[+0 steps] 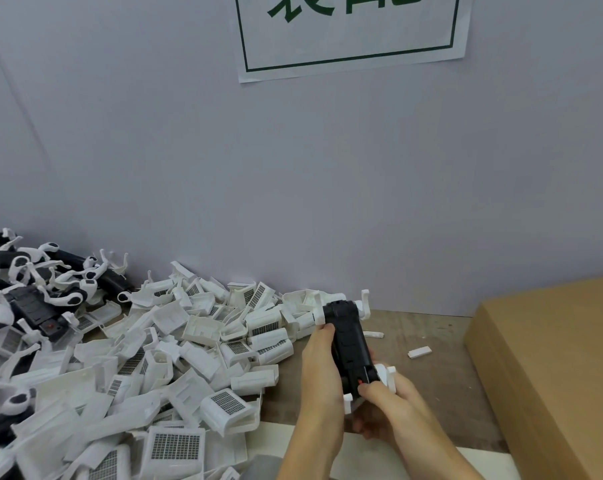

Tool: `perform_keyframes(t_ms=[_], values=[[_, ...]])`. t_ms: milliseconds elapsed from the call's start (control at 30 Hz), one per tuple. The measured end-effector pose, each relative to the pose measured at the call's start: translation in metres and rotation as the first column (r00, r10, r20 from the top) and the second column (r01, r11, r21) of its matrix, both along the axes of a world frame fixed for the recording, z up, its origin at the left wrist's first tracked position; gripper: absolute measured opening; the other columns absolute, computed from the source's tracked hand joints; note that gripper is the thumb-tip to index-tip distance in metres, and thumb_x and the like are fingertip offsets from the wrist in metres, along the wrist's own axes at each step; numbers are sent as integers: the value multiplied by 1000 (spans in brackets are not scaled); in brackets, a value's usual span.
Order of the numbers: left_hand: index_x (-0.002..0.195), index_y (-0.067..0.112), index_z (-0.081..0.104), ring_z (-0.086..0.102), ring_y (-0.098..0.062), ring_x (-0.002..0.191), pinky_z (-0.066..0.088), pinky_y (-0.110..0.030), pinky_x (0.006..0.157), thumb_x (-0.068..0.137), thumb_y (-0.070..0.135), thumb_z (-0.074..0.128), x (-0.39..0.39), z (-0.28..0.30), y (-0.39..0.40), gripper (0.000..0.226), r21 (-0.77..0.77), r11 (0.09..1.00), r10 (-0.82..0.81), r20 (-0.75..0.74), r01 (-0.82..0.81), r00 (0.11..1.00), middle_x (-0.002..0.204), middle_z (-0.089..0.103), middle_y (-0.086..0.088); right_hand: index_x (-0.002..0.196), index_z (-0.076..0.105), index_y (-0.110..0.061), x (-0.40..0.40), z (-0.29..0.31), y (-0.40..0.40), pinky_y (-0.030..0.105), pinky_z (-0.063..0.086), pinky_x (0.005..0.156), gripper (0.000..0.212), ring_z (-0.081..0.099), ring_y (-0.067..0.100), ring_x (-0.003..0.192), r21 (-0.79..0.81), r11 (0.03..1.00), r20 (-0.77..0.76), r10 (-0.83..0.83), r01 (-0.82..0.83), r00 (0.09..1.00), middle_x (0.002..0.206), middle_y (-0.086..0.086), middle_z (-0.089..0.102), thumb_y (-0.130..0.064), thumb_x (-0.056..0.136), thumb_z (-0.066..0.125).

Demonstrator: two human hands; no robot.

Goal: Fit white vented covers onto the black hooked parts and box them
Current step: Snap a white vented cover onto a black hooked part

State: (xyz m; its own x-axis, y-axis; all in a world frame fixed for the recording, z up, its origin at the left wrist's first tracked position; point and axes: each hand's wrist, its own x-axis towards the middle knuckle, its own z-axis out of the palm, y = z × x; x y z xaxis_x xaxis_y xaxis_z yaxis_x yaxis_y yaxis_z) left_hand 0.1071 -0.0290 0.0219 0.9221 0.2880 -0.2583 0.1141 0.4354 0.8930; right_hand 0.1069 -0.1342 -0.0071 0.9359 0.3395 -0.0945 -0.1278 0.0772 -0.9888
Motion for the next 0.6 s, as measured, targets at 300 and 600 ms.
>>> perform_keyframes(t_ms=[300,600], values=[[95,3,71,62,-26,67,47,-30,58,96,45,49,-7,10,0,47,-79,997,17,-9,-17,1000,79,67,-12,109,68,-21,1,2,0,30,45,53,19,63,23,60,-2,1000,12,-8,8,1000,65,12,67,-23,91,66],[88,0,69,67,-34,75,55,-43,86,102,30,42,-11,25,36,43,-676,724,332,162,-140,929,76,68,-18,101,68,-34,-7,-2,1,18,46,62,29,64,9,65,-352,929,324,6,114,946,77,1,67,-7,91,65]])
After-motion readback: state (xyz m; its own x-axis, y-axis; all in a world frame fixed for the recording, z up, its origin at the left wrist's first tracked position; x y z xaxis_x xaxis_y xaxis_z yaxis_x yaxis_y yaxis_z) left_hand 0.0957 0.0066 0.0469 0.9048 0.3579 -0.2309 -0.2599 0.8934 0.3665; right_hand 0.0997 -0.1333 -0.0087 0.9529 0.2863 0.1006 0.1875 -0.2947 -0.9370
